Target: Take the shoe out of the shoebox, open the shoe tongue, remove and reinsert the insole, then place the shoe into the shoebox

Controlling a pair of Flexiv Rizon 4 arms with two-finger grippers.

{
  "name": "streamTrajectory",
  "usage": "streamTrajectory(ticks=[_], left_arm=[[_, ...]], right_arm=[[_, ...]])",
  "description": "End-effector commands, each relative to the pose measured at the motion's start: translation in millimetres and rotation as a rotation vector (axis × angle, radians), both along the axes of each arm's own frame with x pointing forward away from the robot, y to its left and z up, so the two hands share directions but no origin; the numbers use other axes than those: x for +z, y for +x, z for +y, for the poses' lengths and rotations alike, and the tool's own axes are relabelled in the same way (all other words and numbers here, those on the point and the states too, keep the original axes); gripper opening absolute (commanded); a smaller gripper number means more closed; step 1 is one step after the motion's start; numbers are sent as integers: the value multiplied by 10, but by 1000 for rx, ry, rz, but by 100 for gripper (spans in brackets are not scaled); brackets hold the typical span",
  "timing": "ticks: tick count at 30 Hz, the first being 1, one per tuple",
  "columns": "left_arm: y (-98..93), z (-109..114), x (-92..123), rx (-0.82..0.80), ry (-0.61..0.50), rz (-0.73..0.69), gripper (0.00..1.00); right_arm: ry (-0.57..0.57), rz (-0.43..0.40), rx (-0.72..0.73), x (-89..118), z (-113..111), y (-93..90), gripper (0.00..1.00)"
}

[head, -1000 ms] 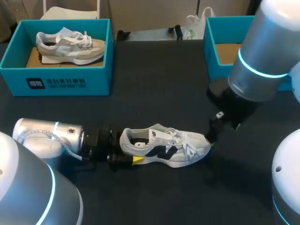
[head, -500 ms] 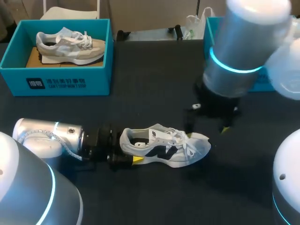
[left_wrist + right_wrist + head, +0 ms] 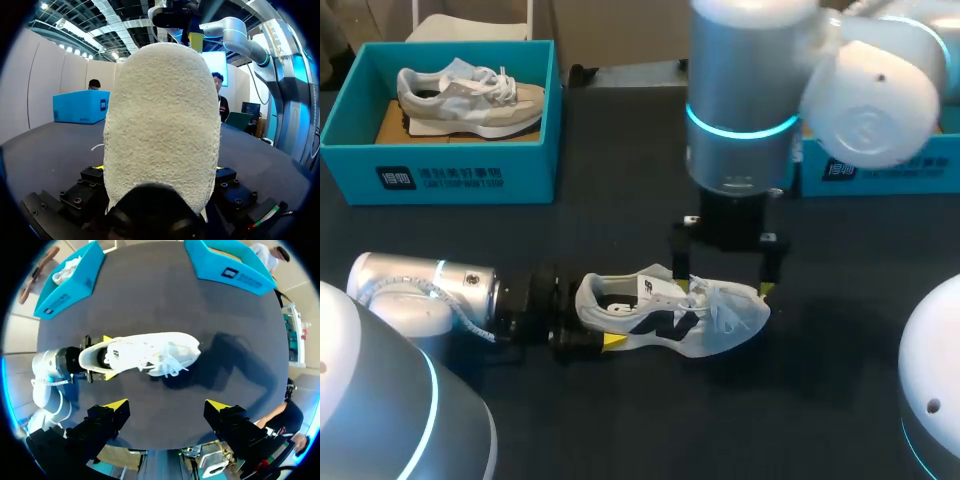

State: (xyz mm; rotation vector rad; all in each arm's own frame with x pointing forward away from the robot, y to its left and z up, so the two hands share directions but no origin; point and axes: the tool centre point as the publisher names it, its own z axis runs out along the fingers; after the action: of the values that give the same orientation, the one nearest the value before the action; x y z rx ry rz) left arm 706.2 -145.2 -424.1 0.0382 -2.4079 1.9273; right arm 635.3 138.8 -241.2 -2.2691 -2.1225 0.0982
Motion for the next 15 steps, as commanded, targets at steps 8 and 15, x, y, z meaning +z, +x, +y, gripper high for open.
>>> streamTrajectory(ticks=[8, 15], left_arm=[[-2, 37, -41, 4, 1, -1, 0], [-2, 37, -41, 4, 1, -1, 0]], right_arm=[[-122, -61, 101, -278, 616, 112, 100], [-178, -44, 90, -421, 789, 266, 100]])
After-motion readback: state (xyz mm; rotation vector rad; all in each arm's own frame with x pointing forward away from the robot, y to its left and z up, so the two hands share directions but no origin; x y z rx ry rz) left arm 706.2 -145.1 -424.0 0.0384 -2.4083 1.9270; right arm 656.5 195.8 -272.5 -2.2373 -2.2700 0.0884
